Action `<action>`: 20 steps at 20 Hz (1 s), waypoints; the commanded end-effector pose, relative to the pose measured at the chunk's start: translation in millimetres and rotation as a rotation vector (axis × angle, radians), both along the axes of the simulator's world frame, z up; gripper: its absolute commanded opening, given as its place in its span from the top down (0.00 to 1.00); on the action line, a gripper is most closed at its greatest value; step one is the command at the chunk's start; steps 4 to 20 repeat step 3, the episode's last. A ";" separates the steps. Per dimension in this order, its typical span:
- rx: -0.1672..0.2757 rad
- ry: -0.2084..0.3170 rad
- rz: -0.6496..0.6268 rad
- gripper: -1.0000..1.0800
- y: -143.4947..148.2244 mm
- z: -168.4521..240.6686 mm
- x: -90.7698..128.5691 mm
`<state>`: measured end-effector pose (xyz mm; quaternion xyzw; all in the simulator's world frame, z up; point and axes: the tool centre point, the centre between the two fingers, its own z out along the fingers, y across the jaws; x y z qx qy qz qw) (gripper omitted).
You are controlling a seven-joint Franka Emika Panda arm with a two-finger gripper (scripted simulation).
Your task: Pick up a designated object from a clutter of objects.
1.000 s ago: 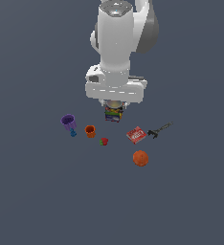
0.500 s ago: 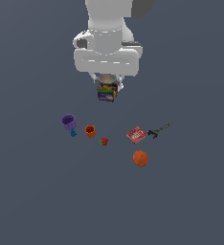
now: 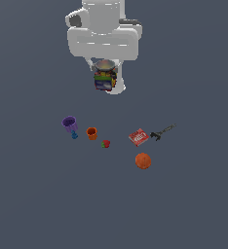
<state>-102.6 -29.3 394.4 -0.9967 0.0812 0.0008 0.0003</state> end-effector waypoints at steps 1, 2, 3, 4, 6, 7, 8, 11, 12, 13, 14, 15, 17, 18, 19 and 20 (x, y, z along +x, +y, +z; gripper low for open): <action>-0.001 -0.002 0.000 1.00 -1.3 5.7 -0.9; -0.001 -0.002 0.000 1.00 -1.5 6.4 -1.0; -0.001 -0.002 0.000 1.00 -1.6 6.6 -1.0; -0.001 -0.002 0.000 1.00 -1.6 6.6 -1.0; -0.001 -0.002 0.000 1.00 -1.6 6.6 -1.0; -0.001 -0.002 0.000 1.00 -1.6 6.6 -1.0; -0.001 -0.002 0.000 1.00 -1.6 6.6 -1.0; -0.001 -0.002 0.000 1.00 -1.6 6.6 -1.0; -0.001 -0.002 0.000 1.00 -1.6 6.6 -1.0; -0.001 -0.002 0.000 1.00 -1.6 6.6 -1.0; -0.001 -0.002 0.000 1.00 -1.6 6.6 -1.0; -0.001 -0.002 0.000 1.00 -1.6 6.6 -1.0; -0.001 -0.002 0.000 1.00 -1.6 6.6 -1.0; -0.001 -0.002 0.000 1.00 -1.6 6.6 -1.0; -0.001 -0.002 0.000 1.00 -1.6 6.6 -1.0; -0.001 -0.002 0.000 1.00 -1.6 6.6 -1.0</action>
